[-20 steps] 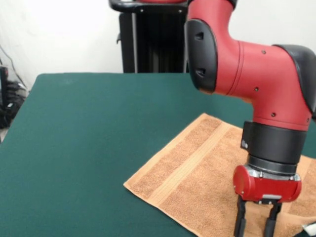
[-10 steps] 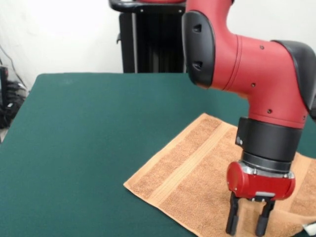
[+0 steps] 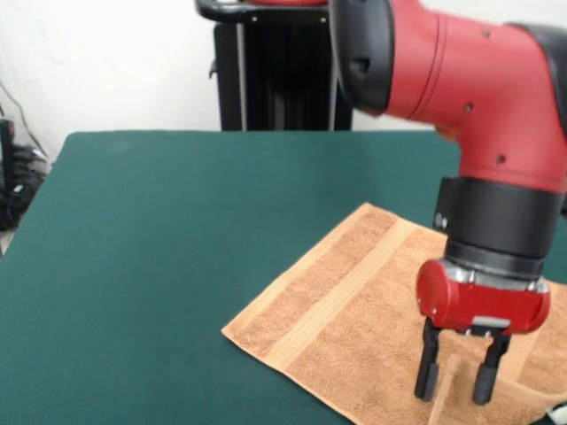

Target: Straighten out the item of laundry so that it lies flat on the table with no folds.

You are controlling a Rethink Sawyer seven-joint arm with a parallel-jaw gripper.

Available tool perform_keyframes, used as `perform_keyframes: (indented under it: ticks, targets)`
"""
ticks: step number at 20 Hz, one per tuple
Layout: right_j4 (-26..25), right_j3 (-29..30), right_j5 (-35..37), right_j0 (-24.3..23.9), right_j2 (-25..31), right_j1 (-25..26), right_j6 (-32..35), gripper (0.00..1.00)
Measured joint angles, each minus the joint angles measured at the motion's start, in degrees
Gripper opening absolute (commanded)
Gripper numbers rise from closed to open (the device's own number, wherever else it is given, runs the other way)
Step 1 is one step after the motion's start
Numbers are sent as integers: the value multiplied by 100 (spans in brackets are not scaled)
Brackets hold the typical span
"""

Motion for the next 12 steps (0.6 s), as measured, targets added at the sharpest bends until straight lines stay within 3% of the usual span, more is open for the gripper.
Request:
perform_keyframes:
  ticks: [12]
  targets:
    - [-2,53,676,2,-95,-485,0,100]
